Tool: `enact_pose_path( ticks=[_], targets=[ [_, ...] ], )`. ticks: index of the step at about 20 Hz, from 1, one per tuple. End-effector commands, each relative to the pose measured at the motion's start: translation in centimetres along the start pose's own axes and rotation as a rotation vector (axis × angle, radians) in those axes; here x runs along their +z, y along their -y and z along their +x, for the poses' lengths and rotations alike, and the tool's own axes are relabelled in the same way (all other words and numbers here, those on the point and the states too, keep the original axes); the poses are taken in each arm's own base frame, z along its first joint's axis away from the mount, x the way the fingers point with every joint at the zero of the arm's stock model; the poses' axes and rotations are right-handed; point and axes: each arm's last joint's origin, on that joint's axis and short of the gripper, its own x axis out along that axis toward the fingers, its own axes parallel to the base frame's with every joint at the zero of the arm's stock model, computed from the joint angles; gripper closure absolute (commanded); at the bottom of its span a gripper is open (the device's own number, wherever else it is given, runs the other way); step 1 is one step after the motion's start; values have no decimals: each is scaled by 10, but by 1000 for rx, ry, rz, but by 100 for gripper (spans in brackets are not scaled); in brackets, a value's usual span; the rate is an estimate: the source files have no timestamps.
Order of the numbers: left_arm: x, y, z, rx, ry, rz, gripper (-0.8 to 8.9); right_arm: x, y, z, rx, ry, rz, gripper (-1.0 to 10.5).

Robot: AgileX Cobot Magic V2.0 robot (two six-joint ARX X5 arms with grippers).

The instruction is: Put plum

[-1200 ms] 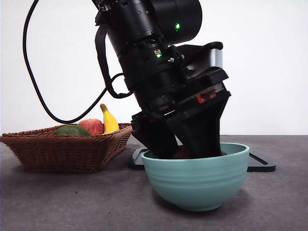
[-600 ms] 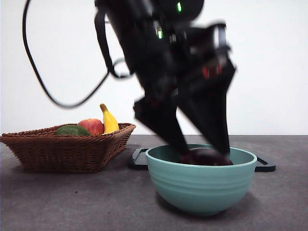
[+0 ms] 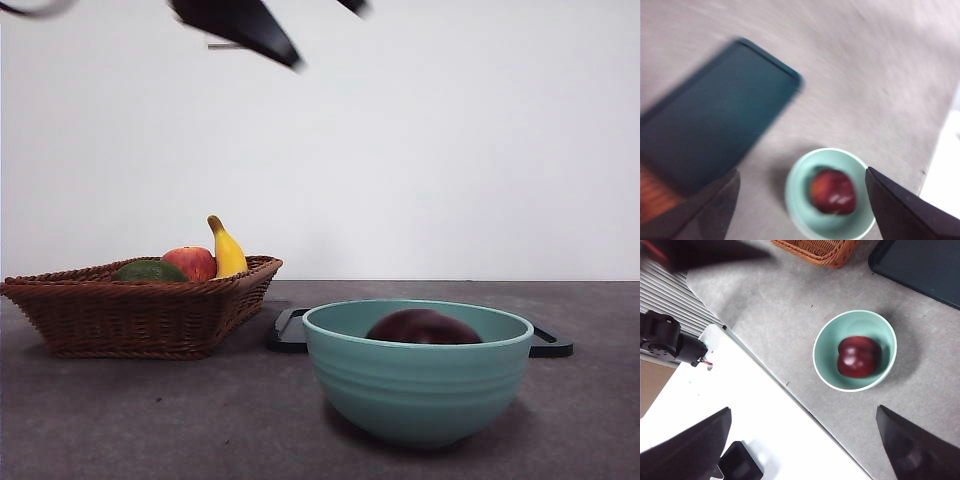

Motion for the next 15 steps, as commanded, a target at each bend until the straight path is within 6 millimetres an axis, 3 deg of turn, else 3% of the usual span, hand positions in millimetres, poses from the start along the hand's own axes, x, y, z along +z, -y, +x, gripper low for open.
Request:
enact_pose_path(
  ticks=[1,5,8,15],
  targets=[
    [1,-8,-33,51,51,-30,408,4,-2,-2,-10,13,-35,482],
    [-18,-19,-85,146,69,-81,408,4,-2,-2,-29,12,-37,482],
    [-39,-15,-109,131,52,-117,408,4,-2,-2,-36,15,-44,482],
    [-88,3,-112,-108,-27,-183,409,4,-1,-2,-50,14,-44,482]
  ],
)
